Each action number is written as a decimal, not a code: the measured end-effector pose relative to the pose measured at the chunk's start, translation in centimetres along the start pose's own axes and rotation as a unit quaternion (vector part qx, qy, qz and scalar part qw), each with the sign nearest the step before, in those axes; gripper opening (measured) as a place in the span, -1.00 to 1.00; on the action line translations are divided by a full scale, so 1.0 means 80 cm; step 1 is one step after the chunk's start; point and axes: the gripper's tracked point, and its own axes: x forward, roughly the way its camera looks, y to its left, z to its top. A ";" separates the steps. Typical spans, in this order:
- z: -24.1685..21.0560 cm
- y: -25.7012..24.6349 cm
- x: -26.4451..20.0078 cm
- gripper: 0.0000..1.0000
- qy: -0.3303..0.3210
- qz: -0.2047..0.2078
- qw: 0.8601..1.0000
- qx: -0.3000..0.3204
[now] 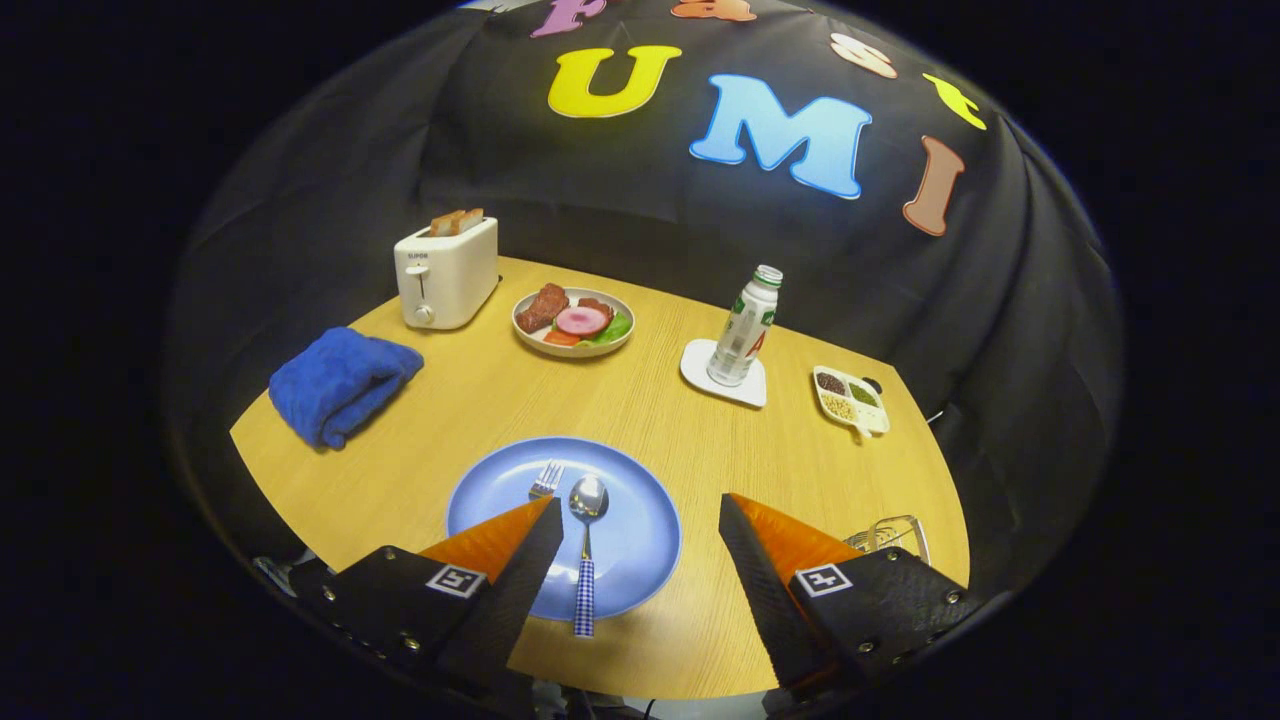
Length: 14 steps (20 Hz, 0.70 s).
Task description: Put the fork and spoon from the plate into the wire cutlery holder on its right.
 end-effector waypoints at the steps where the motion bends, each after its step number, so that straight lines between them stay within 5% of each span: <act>1: -0.010 0.004 0.006 0.93 0.018 0.004 1.000 -0.006; 8: -0.068 0.020 0.047 0.84 0.129 0.028 0.989 -0.067; 11: -0.086 0.023 0.056 0.39 0.162 0.037 0.983 -0.078; 14: -0.101 0.033 0.064 0.39 0.191 0.053 0.977 -0.081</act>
